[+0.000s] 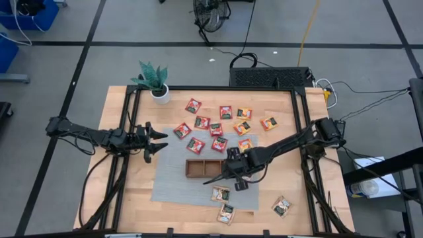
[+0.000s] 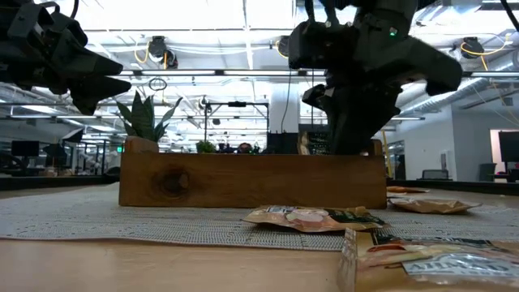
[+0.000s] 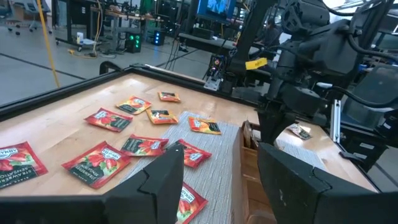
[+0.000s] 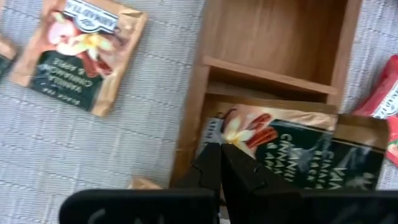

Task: Pick & Place Tea
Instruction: Put the brown tea bag into the right compartment of the wood organizer

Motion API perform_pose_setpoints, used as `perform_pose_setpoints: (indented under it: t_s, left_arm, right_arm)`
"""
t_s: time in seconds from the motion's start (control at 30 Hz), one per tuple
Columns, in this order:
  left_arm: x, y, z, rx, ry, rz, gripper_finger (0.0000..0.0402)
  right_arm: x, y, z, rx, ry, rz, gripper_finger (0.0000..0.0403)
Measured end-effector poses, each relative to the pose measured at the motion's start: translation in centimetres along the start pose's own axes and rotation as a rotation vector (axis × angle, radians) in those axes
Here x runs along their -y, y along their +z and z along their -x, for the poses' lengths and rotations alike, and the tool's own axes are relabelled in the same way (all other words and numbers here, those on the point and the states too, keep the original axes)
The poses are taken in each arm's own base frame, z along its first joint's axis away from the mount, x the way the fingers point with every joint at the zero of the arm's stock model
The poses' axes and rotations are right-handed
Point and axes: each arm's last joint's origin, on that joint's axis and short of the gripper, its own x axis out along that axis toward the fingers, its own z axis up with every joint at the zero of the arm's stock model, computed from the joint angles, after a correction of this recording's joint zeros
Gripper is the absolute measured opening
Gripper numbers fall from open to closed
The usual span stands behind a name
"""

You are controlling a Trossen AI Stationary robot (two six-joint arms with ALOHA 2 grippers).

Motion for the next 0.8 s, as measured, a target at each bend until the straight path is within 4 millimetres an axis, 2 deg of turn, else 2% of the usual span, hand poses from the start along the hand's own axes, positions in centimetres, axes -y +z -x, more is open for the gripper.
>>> perform_pose_setpoints:
  t_s: [0.37, 0.8]
  left_arm:
    - [0.0, 0.0, 0.0, 0.0, 0.0, 0.0, 0.0205]
    - [0.0, 0.0, 0.0, 0.0, 0.0, 0.0, 0.0205]
  right_arm:
    - [-0.2, -0.4, -3.3, -0.081, 0.032, 0.04, 0.0]
    - [-1.0, -0.1, -1.7, -0.066, -0.186, 0.062, 0.0]
